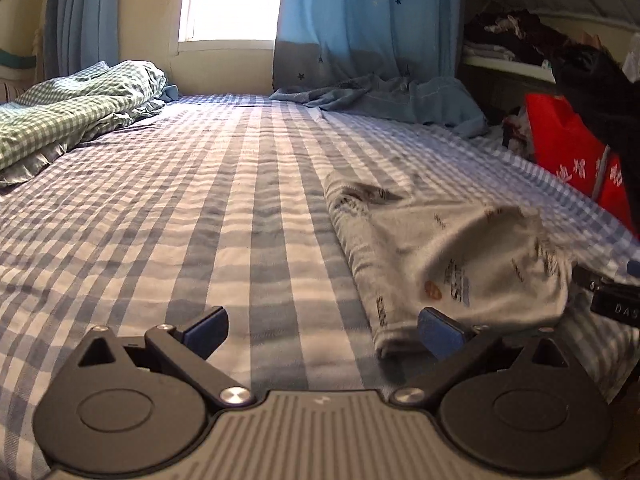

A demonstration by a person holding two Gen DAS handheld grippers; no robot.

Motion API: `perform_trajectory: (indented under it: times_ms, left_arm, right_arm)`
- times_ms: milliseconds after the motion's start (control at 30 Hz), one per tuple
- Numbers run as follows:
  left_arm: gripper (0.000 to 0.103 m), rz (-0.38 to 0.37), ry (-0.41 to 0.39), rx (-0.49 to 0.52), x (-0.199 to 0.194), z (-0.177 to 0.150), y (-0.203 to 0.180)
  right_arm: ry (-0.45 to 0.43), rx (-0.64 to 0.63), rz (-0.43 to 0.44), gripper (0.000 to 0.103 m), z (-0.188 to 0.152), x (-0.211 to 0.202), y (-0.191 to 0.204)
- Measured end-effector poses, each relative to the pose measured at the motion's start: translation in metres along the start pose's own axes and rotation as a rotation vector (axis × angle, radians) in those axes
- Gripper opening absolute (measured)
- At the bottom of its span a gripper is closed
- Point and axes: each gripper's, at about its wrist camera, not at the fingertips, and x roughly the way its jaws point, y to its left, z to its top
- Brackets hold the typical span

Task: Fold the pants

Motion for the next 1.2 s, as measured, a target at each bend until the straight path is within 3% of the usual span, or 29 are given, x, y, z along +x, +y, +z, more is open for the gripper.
perform_trajectory:
  times_ms: [133,267,333,433,567,667,800,967,1100,1200]
  left_arm:
    - [0.103,-0.019,0.007,-0.056,0.030,0.023,-0.001]
    - [0.103,-0.029,0.067,-0.089,0.057,0.022,-0.001]
    - [0.103,-0.013,0.094,-0.088,0.063,0.013,0.002]
    - [0.103,-0.012,0.066,-0.058,0.056,0.003,0.006]
    - [0.103,-0.015,0.071,-0.082,0.054,0.007,0.008]
    - [0.103,-0.010,0.076,-0.093,0.057,0.008,0.007]
    - [0.103,-0.004,0.067,-0.083,0.055,0.003,0.006]
    - [0.103,-0.010,0.072,-0.085,0.055,0.004,0.006]
    - [0.103,-0.022,0.075,-0.084,0.056,0.012,0.007]
    - [0.103,-0.043,0.064,-0.098,0.060,0.020,0.006]
  right_arm:
    - [0.035,0.024,-0.009,0.102,0.012,0.030,-0.004]
    - [0.105,-0.017,-0.028,0.102,-0.002,0.047,-0.008]
    - [0.097,0.023,0.001,0.102,-0.011,0.044,-0.017]
    - [0.096,0.102,0.027,0.102,-0.014,0.038,-0.031]
    - [0.047,0.069,0.029,0.102,0.004,0.038,-0.021]
    - [0.019,0.029,0.096,0.102,0.030,0.058,-0.003]
    - [0.050,-0.069,0.240,0.102,0.056,0.094,0.031]
    - [0.128,-0.257,0.137,0.102,0.054,0.133,0.054]
    - [0.043,-0.170,0.167,0.102,0.054,0.112,0.024]
    - [0.035,-0.142,0.170,0.102,0.053,0.103,0.000]
